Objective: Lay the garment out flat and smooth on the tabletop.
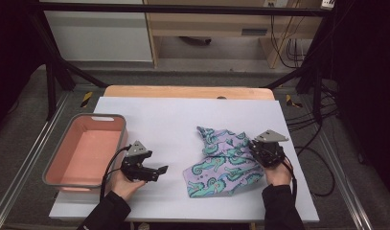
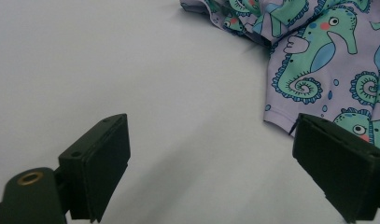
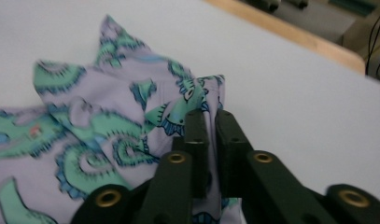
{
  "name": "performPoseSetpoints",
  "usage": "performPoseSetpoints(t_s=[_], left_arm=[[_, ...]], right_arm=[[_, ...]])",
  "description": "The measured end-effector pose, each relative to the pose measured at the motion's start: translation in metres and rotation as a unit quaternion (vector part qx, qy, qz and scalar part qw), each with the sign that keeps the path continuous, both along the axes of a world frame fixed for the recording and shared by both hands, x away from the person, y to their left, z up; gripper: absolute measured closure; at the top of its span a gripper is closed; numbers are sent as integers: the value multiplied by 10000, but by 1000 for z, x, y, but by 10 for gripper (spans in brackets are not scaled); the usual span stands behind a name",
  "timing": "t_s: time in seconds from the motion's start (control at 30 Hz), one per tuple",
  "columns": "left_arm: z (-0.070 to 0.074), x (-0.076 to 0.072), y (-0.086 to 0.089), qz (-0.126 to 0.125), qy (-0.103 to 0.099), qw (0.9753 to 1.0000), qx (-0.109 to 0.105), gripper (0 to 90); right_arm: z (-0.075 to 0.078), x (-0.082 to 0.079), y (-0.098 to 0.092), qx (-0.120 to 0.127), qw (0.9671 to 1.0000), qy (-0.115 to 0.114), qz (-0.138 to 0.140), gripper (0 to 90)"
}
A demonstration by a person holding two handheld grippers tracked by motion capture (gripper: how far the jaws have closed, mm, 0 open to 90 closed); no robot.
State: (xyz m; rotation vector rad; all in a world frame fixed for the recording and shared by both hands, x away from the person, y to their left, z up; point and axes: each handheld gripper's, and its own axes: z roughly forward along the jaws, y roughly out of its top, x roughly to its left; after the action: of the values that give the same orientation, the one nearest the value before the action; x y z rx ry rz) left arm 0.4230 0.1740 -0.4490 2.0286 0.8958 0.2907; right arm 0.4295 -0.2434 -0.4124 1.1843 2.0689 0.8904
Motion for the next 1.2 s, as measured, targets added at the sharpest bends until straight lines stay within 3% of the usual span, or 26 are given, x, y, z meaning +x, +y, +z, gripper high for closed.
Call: performPoseSetpoints(t_s=[0.07,0.1,0.13,0.2,0.27,0.37,0.43,0.47,0.5,0.53,0.57,0.6,0.63,0.67,0.7,0.77,0.8,0.83,0.87,0.9,0.93,0.97,1.0,1.03,1.1,1.2], left_arm=[[0,0,0,-2,-1,10000,0,106],[0,0,-1,-2,-5,10000,4,106],[0,0,-1,2,-5,10000,8,106],[0,0,-1,7,-4,10000,16,106],[0,0,-1,13,-10,10000,24,106],[0,0,0,27,-28,10000,10,106],[1,0,0,25,-30,10000,6,105],[1,0,1,28,-32,10000,1,105],[1,0,1,29,-28,10000,-6,105],[1,0,1,29,-28,10000,-6,105],[1,-1,1,30,-46,10000,2,105],[1,-1,1,30,-46,10000,2,105],[2,-1,2,34,-62,10000,7,105],[2,-1,2,34,-62,10000,7,105],[2,-1,2,28,-53,10000,1,106],[2,0,2,29,-48,10000,2,106],[1,0,2,28,-42,10000,6,106],[1,-1,1,27,-52,10000,14,106],[1,-1,1,27,-52,10000,14,106],[1,-1,1,20,-52,10000,20,106],[1,-1,0,18,-55,10000,30,106],[1,-1,0,17,-49,10000,35,105],[1,-1,0,21,-45,10000,33,105],[0,0,0,29,-36,10000,37,105],[0,0,0,34,-33,10000,38,106],[0,0,0,26,-36,10000,38,105]], right_arm=[[-2,-2,-3,26,10000,-21,-8,737],[-1,-7,-4,225,9996,-146,71,600],[-1,-7,-4,225,9996,-146,71,600],[11,-13,8,378,9978,-446,297,458],[14,-14,15,444,9969,-511,396,399],[17,-10,42,461,9953,-445,723,308],[4,2,74,314,9937,-125,1071,306],[4,2,74,314,9937,-125,1071,306],[-12,12,93,-48,9932,135,1156,348],[-20,17,100,-288,9922,232,1188,396],[-26,21,106,-451,9910,347,1214,457],[-26,21,106,-451,9910,347,1214,457],[-33,26,111,-723,9886,435,1248,668],[-33,26,111,-723,9886,435,1248,668],[-30,27,110,-751,9880,439,1277,868],[-26,26,106,-725,9892,339,1226,880],[-20,25,101,-620,9913,231,1139,885],[-6,23,88,-316,9951,-25,938,889],[-6,23,88,-316,9951,-25,938,889],[8,19,72,-142,9971,-296,693,888],[8,19,72,-142,9971,-296,693,888],[19,17,57,-56,9974,-518,488,888],[19,17,57,-56,9974,-518,488,888],[26,15,44,-18,9974,-656,309,888],[28,14,38,-10,9973,-695,222,888],[25,15,20,-87,9976,-674,-149,887]])
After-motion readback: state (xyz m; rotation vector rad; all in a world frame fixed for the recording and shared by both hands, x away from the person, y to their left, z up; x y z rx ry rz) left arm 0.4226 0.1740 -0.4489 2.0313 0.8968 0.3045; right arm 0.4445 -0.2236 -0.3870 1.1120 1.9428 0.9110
